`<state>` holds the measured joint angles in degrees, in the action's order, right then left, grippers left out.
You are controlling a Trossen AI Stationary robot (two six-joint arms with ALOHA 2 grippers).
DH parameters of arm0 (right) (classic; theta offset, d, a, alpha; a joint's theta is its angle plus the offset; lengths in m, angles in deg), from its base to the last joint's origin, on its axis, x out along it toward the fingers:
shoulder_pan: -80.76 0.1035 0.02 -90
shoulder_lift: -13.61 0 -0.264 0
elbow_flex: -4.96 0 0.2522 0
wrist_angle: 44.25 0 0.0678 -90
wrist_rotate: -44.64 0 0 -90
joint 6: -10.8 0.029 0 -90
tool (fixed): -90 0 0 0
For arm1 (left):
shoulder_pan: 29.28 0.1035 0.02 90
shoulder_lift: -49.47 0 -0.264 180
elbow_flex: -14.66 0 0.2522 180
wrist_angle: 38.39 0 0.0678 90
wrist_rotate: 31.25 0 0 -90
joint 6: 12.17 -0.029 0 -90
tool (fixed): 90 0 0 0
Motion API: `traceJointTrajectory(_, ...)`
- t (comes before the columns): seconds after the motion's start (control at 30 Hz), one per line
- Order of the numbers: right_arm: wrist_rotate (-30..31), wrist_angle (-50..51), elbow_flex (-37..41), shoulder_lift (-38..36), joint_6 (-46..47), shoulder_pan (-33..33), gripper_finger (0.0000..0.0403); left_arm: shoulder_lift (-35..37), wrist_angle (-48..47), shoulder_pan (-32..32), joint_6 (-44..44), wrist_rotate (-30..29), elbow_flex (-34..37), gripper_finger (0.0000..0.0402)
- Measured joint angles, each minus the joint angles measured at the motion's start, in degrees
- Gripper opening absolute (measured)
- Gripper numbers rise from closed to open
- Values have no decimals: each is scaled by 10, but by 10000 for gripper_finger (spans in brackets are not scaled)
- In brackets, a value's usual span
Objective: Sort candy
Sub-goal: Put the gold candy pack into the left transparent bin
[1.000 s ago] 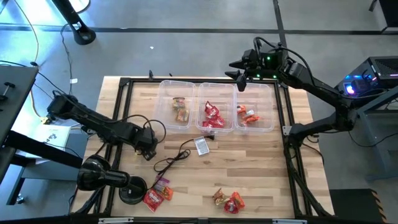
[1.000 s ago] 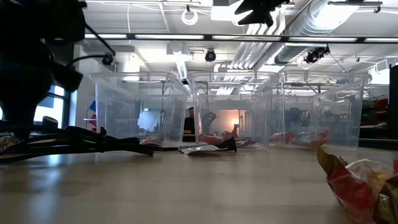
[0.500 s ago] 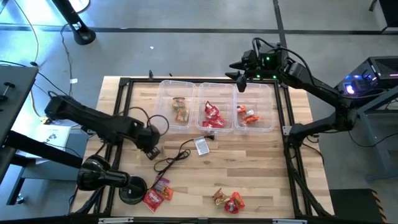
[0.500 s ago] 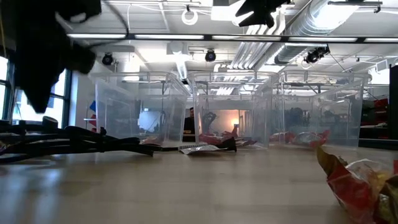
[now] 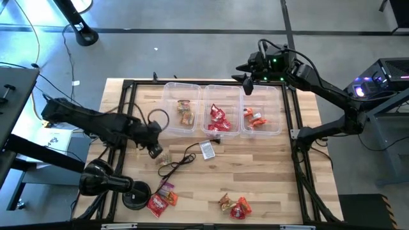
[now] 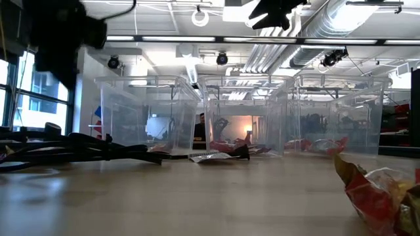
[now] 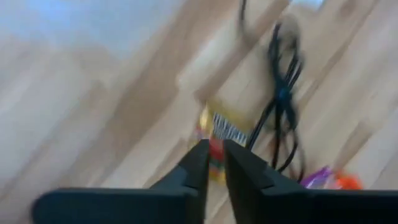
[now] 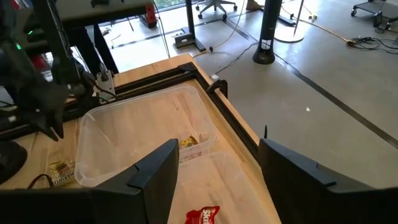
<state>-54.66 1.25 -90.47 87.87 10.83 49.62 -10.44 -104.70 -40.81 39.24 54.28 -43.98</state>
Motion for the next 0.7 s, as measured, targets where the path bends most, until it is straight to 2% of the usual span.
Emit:
traceJointTrajectory(0.1,0,11,0,0,0,0,215,-35,10,-9,3,28,21,89)
traceJointTrajectory(0.27,0,26,0,0,1,0,215,-92,68,-17,-16,26,23,177)
traceJointTrajectory(0.37,0,29,0,0,1,0,215,-132,102,-20,-26,27,23,215)
traceJointTrajectory(0.5,0,31,0,0,0,0,215,-189,99,-21,-26,46,23,243)
traceJointTrajectory(0.7,0,31,0,0,0,0,215,-269,121,-21,-10,61,23,248)
